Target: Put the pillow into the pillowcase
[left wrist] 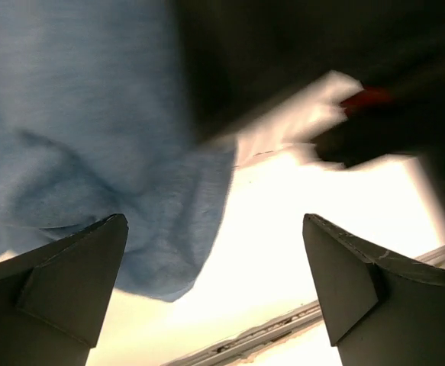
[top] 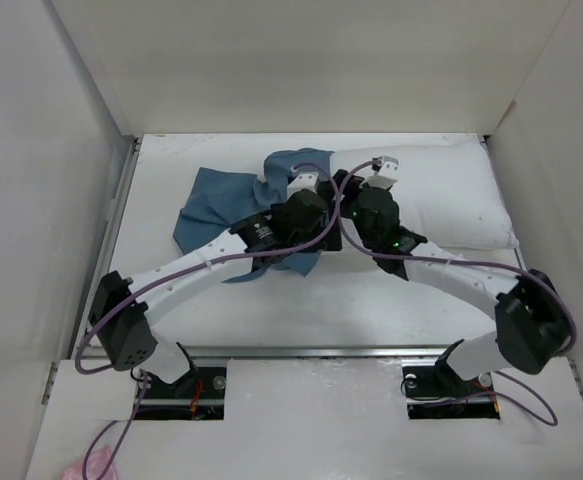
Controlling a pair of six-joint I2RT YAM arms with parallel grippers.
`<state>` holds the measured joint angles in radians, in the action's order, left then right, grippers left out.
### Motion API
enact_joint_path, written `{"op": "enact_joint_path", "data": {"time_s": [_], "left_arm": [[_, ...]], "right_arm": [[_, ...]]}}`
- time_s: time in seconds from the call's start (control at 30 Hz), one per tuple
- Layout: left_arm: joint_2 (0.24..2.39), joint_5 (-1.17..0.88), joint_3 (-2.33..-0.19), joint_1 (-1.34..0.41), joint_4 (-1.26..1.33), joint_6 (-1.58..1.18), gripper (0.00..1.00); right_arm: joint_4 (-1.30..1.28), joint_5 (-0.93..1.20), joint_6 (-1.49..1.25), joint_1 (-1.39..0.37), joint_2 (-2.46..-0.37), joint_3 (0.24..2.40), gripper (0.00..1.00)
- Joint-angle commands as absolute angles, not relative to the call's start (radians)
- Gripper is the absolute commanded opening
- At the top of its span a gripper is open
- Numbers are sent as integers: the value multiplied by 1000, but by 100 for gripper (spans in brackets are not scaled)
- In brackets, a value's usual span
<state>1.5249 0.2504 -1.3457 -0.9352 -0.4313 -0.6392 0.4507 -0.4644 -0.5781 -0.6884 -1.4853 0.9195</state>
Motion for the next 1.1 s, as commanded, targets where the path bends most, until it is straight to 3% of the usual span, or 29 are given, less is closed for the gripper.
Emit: {"op": "enact_joint_path", "data": {"time_s": [0.0,0.17,0.3,0.47,0.63,0.87,0.97,1.07], "left_arm": [[1384,316,-1251,-934,-431,-728,99],[1278,285,-1077,-934,-304,-753,99],[1348,264,-1077,-913,-242,-726,99],[1541,215,-1208,-845,-206,-666,99],[1734,175,-1362,-706,-206,-603,98],[1886,63,-1601,-624,-175,-477,97],[1875,63,-1663,-624,-202,-445,97],[1801,87,-1577,-624,-186,-445,99]], "right_arm": [[177,-521,-483,-690,-1346,983,100],[-79,-670,-466,-591,-1295,1089,100],[-257,-513,-476,-398,-1440,1215,100],[-308,-428,-448,-247,-1649,1347,100],[-368,-313,-457,-219,-1738,1338,100],[-325,-55,-491,-267,-1525,1105,100],[-334,-208,-407,-362,-1392,1085,100],[-334,-378,-264,-449,-1299,1095,100]]}}
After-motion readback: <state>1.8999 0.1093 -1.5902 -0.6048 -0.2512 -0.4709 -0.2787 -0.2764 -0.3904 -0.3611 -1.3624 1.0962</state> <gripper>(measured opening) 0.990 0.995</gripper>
